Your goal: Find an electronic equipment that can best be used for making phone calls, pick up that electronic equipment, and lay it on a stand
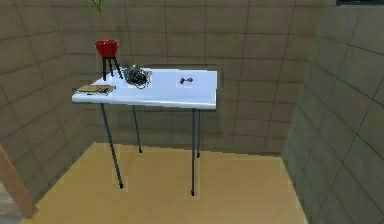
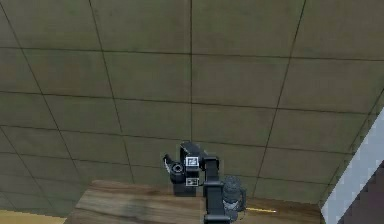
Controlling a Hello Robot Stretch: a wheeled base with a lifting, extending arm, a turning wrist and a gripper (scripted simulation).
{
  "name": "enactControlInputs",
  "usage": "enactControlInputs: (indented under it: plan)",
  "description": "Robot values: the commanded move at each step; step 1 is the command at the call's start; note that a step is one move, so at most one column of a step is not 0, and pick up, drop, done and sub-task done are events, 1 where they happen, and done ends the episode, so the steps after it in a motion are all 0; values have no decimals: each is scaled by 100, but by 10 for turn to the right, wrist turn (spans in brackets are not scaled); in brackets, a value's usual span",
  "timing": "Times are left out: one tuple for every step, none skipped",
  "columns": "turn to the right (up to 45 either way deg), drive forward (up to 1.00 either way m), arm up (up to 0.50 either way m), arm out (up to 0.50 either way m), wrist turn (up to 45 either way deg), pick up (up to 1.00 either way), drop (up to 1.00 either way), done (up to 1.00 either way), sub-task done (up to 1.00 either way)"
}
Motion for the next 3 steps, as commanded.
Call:
enactControlInputs:
  plan:
    - [0, 0, -32, 0, 0, 0, 0, 0, 0]
    - [0, 0, 0, 0, 0, 0, 100, 0, 0]
    - [0, 0, 10, 0, 0, 0, 0, 0, 0]
